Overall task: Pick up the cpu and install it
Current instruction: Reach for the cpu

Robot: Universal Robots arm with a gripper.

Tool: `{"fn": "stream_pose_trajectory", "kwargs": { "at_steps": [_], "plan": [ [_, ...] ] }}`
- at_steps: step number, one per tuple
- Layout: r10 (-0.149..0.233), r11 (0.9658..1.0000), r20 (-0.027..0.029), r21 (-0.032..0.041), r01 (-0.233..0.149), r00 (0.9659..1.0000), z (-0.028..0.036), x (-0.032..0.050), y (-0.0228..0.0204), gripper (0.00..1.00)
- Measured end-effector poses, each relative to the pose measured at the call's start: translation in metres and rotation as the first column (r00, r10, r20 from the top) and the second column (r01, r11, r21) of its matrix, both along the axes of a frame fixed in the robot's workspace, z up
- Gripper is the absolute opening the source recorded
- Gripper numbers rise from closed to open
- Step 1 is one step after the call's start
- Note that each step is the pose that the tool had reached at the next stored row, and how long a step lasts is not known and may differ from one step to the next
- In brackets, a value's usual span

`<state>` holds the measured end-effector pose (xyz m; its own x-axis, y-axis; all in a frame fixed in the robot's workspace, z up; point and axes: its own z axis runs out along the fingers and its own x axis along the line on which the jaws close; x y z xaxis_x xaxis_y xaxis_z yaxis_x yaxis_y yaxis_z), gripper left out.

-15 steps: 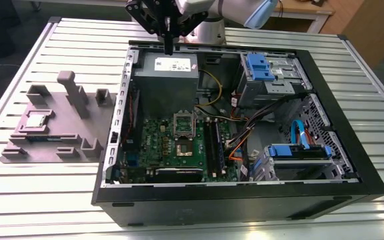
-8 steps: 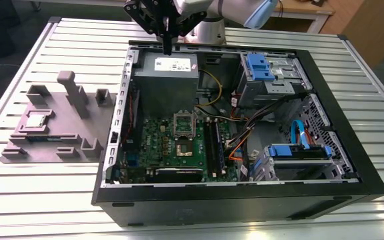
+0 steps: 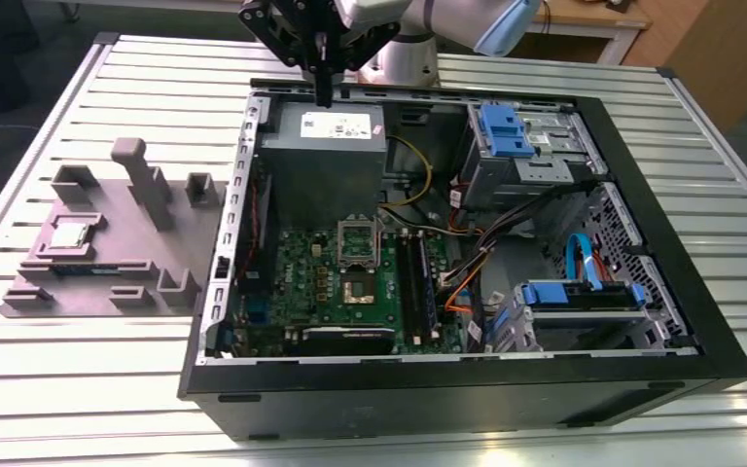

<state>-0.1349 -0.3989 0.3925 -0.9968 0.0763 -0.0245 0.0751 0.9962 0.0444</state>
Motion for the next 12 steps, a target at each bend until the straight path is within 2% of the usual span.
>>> {"fn": "stream_pose_trajectory", "kwargs": {
  "at_steps": [11,12],
  "plan": [
    [0.000,1.0000,0.0000,0.0000,0.000,1.0000,-0.0005,-0.0046,0.0000,0.11],
    [0.000,1.0000,0.0000,0.0000,0.000,1.0000,-0.0012,-0.0086,0.0000,0.11]
  ]
}}
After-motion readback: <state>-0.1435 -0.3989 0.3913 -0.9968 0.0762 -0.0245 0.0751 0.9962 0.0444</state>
